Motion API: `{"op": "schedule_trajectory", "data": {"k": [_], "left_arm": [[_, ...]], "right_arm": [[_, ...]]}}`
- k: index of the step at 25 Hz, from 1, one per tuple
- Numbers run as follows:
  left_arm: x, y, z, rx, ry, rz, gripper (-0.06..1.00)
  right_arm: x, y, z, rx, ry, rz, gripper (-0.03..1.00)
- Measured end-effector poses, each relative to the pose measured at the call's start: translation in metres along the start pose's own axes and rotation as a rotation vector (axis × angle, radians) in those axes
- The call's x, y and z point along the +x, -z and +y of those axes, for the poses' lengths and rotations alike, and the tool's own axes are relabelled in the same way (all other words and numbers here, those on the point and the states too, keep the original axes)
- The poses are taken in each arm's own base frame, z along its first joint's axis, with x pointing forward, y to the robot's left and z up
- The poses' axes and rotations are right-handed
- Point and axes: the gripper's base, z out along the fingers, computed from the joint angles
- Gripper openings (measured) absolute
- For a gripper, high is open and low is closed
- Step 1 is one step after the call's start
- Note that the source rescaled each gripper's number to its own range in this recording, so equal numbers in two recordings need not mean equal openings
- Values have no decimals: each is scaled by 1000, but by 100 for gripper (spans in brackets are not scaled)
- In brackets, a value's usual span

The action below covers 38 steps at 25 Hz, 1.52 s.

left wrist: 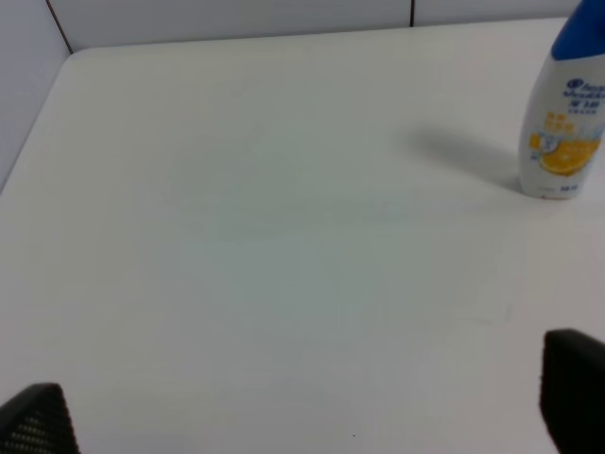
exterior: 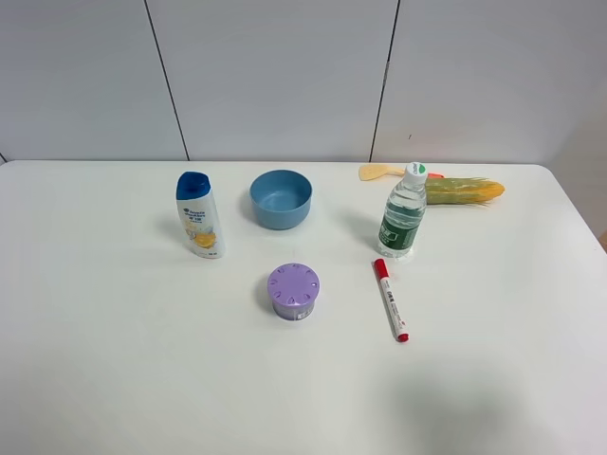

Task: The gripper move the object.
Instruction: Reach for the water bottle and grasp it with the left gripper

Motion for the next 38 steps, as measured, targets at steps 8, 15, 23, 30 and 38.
{"op": "schedule_trajectory", "data": {"k": [8,15,23,30,38], "left_arm": [[0,0,0,0,1,0,100],[0,0,0,0,1,0,100],[0,0,0,0,1,0,100],[-28,-16,-3,54,39,24,100],[-90,-75,-2,106,166,-89,100]], "right_arm": [[0,0,0,0,0,0,100],[0,0,0,0,0,0,100],[0,0,0,0,0,0,100],[0,0,0,0,0,0,100],[0,0,0,0,0,0,100]]}}
